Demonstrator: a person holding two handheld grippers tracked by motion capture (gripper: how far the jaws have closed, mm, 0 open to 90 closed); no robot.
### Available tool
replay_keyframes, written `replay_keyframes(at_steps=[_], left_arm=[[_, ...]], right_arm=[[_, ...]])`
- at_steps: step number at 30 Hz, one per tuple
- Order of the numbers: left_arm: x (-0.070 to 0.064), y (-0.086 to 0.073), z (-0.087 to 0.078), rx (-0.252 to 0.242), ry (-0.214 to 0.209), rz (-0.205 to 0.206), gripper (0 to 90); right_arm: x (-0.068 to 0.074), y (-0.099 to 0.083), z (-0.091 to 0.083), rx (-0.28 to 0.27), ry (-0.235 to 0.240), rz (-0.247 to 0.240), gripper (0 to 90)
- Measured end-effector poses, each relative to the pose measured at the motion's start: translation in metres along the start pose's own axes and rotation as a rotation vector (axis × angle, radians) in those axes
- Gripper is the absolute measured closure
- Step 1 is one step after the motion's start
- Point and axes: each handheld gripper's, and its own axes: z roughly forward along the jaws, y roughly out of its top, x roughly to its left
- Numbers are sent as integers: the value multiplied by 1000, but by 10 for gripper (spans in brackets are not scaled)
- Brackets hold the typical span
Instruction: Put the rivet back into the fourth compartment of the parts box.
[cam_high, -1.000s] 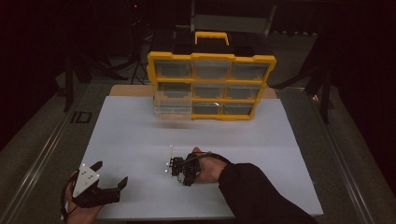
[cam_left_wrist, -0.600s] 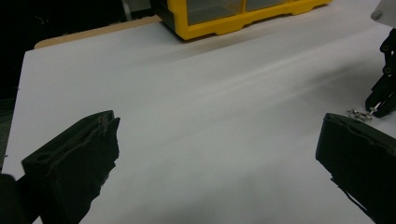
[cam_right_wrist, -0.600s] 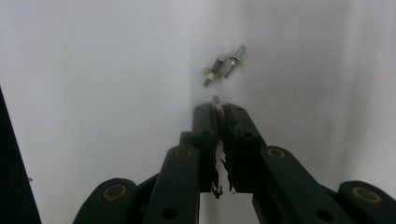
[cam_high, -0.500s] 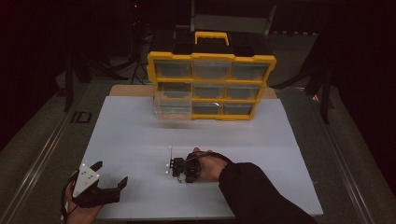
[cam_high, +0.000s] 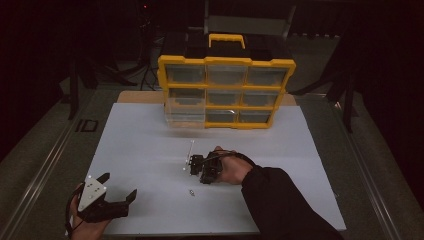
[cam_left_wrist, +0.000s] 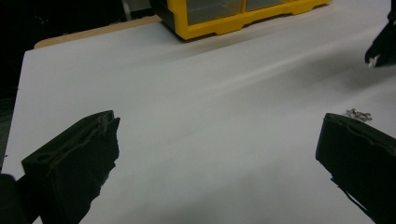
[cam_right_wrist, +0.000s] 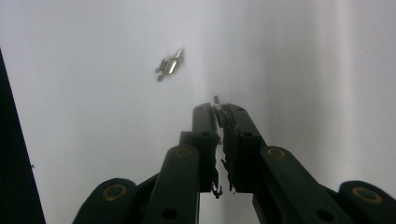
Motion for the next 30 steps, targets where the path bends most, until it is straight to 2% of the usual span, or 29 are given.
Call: replay_keyframes(at_steps=[6, 12, 13, 14, 15, 17, 18, 20, 23, 26, 27, 29, 30], left_arm=[[0, 0, 0, -1, 0, -1, 0], [0, 0, 0, 2, -1, 0, 0], [0, 0, 0, 2, -1, 0, 0], [0, 0, 0, 2, -1, 0, 0], [0, 0, 0, 3, -1, 0, 0], [0, 0, 0, 3, 0, 0, 0], [0, 0, 0, 1, -1, -1, 0], [0, 0, 0, 2, -1, 0, 0], [0, 0, 0, 0, 0, -1, 0], [0, 0, 0, 0, 0, 0, 0], [0, 0, 0, 3, 0, 1, 0], [0, 0, 0, 3, -1, 2, 0], [0, 0, 0, 3, -1, 2, 0]], right_arm=[[-13, -2, -19, -54, -8, 24, 832], [-26, -4, -49, -155, -28, 51, 832], [-26, -4, -49, -155, -28, 51, 832], [-28, -4, -53, -172, -29, 55, 832], [-31, -4, -62, -217, -31, 56, 831], [-34, -4, -71, -256, -29, 70, 832], [-34, -4, -71, -256, -29, 70, 832], [-38, -2, -81, -318, -41, 56, 832], [-40, 1, -86, -368, -67, 56, 832], [-41, 2, -88, -382, -70, 55, 832], [-45, 3, -93, -453, -92, 72, 832], [-48, 3, -96, -490, -106, 97, 832], [-48, 3, -96, -490, -106, 97, 832]])
